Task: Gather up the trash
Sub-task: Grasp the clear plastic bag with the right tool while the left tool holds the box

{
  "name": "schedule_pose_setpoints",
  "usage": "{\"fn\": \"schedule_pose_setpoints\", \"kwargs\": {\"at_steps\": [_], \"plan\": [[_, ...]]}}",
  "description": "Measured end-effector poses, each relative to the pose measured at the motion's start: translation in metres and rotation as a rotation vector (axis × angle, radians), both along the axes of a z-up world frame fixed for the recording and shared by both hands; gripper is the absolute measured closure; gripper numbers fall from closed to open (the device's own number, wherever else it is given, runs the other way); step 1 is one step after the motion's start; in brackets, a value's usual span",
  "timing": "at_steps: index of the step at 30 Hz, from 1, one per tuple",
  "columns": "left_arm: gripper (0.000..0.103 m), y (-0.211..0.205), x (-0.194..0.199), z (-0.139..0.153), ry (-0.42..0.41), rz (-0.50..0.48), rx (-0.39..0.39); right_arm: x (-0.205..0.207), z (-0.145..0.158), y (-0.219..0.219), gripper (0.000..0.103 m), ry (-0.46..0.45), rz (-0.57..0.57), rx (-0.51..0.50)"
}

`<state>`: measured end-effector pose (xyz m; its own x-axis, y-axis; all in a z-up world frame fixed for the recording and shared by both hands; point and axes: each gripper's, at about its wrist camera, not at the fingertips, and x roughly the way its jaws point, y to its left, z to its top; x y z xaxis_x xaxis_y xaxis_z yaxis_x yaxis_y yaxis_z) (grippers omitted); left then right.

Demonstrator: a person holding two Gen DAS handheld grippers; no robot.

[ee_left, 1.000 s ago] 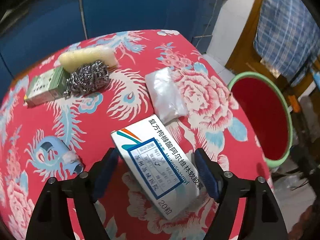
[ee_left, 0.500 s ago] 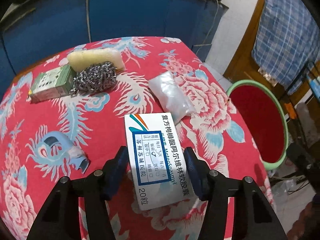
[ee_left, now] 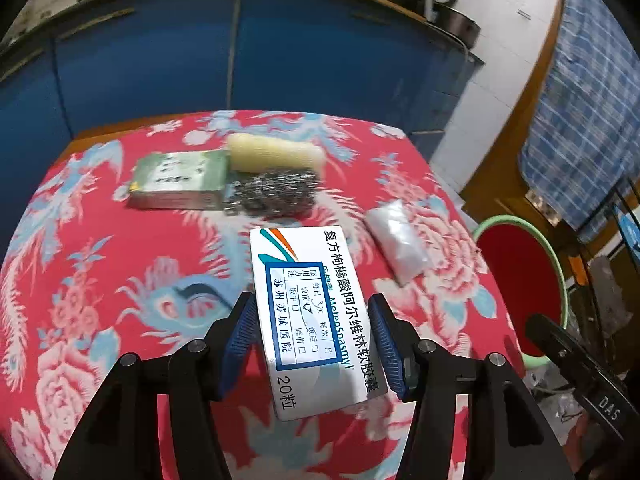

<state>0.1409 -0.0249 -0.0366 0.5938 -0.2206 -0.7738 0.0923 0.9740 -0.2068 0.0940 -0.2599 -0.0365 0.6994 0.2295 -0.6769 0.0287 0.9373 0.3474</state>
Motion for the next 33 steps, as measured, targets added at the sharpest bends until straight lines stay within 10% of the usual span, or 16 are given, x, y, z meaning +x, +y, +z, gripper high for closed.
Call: {"fn": "schedule_pose_setpoints", "kwargs": {"at_steps": [21, 25, 33], "plan": [[0.044, 0.047, -0.009, -0.018, 0.083, 0.107, -0.065, 0.106, -0.031, 0.088, 0.049, 0.154, 0.252, -0.133], [0.044, 0.046, -0.010, -0.019, 0.087, 0.102, -0.066, 0.110, -0.033, 0.090, 0.087, 0.168, 0.265, -0.147], [0.044, 0.040, -0.015, -0.016, 0.094, 0.085, -0.072, 0.086, -0.023, 0.083, 0.096, 0.146, 0.298, -0.116]]}}
